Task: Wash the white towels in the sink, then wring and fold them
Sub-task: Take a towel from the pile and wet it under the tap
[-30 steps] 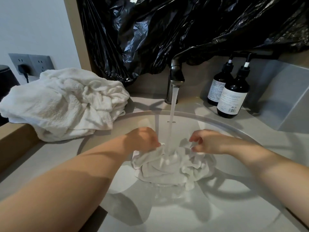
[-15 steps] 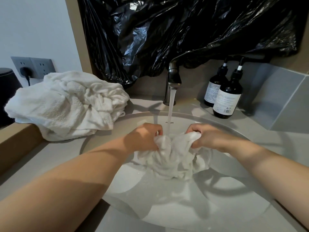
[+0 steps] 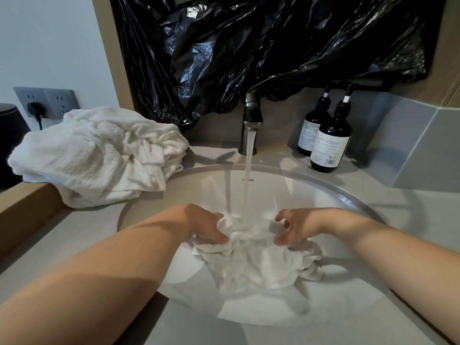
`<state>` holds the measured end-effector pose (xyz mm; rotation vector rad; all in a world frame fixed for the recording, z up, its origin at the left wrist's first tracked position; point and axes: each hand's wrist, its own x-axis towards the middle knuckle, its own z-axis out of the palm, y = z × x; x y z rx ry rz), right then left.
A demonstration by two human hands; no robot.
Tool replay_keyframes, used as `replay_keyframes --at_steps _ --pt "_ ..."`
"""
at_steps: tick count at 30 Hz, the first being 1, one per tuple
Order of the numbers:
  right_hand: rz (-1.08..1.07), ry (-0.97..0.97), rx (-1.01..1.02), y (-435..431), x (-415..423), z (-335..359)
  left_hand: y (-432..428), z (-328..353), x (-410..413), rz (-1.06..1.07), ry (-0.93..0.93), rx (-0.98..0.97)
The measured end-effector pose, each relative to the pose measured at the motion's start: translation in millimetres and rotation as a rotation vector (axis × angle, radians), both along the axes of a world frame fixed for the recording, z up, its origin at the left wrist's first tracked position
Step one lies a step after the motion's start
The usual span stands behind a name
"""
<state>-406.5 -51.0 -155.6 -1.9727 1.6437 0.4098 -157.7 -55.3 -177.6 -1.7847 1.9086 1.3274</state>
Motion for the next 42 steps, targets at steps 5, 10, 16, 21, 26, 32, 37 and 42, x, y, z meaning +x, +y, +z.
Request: replay_keyframes --at_steps 5,10,16,21,26,32,37,42 --pt "0.031 0.099 -0.015 -8.8 9.4 -8.4 -8.4 2.4 -16.1 -0.184 -0.206 -0.205" --pt "-0.022 -0.127 -0.252 -9.4 3.2 4.1 -13.2 13.9 -17.9 -0.116 -0.081 -0.557" --pt "-0.164 -0.46 -0.493 -11.1 8.5 9.5 -12.6 24.3 -3.7 0.123 0.257 -0.741" --pt "-0.18 -0.341 -0.425 -20.0 2.5 -0.5 -15.5 19.4 -0.9 -0.072 -0.124 -0.584" --pt "-0.043 -0.001 -0.103 -9.4 1.2 -2.8 -7.8 7.3 -5.1 -0.161 -0.113 -0.32" --pt "0.178 0.123 -0.04 -1.3 5.8 -4.4 0.2 2.7 -35.4 -0.424 -0.387 -0.323" --pt "0.219 -0.031 -0.214 -7.2 1.2 3.9 -7.9 23.3 -17.4 -0.354 -0.225 -0.346" --pt "0.189 0.034 -0.322 -15.1 -2.3 5.1 -16.1 25.6 -0.4 -0.23 -0.305 -0.498"
